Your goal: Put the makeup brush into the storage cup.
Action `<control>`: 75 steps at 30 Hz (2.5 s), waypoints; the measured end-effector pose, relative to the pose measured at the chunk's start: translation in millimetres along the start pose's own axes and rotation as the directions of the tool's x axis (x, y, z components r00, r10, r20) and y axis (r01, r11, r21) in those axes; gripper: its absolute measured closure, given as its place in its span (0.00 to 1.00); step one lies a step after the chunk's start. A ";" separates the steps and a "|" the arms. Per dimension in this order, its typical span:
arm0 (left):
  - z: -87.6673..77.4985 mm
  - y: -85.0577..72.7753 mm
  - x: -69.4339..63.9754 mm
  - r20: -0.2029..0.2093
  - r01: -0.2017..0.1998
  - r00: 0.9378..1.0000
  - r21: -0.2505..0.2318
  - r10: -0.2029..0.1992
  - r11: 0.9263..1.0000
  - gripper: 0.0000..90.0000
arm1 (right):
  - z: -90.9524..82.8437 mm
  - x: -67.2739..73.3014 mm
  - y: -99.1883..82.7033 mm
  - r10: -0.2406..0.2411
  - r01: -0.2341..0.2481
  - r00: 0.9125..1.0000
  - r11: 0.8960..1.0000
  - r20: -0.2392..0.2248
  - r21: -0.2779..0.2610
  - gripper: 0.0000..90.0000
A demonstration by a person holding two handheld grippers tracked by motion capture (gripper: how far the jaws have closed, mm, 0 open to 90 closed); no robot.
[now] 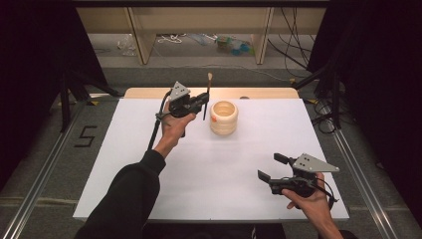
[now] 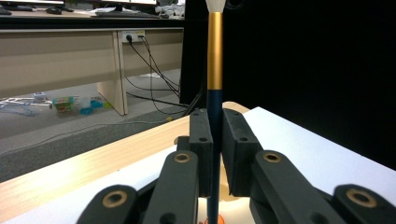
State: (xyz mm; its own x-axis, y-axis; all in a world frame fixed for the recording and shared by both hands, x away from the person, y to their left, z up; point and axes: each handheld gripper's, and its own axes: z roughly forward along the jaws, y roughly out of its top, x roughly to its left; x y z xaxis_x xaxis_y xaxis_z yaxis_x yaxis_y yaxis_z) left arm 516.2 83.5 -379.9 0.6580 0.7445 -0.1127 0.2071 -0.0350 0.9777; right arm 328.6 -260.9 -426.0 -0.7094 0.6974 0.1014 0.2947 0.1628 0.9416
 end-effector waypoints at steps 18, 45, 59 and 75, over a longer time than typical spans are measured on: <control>32.1 11.0 -12.7 -0.002 0.011 1.000 -0.032 -0.011 0.999 0.92 | 0.1 1.5 0.8 -0.004 0.005 1.000 1.000 -0.020 0.003 0.17; 54.1 5.7 -6.0 -0.040 0.028 0.999 -0.056 -0.031 0.998 0.92 | 1.8 1.3 0.8 -0.021 0.020 1.000 1.000 -0.021 -0.011 0.18; 64.4 3.2 -11.1 -0.039 0.033 0.999 -0.061 -0.035 0.998 0.92 | 2.1 2.9 0.4 -0.003 0.003 0.999 1.000 -0.036 -0.002 0.18; 75.4 -5.9 -12.7 -0.032 0.015 0.999 -0.043 -0.017 0.999 0.92 | 2.1 2.2 0.5 -0.012 0.012 0.999 1.000 -0.033 -0.003 0.18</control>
State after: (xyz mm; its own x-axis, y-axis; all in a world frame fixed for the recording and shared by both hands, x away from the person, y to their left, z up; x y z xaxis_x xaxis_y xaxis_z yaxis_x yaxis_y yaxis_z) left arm 561.2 24.0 -397.6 0.6308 0.7661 -0.1232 0.1861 0.0048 0.9825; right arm 328.6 -257.8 -426.0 -0.7336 0.6722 0.1001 0.2837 0.1690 0.9439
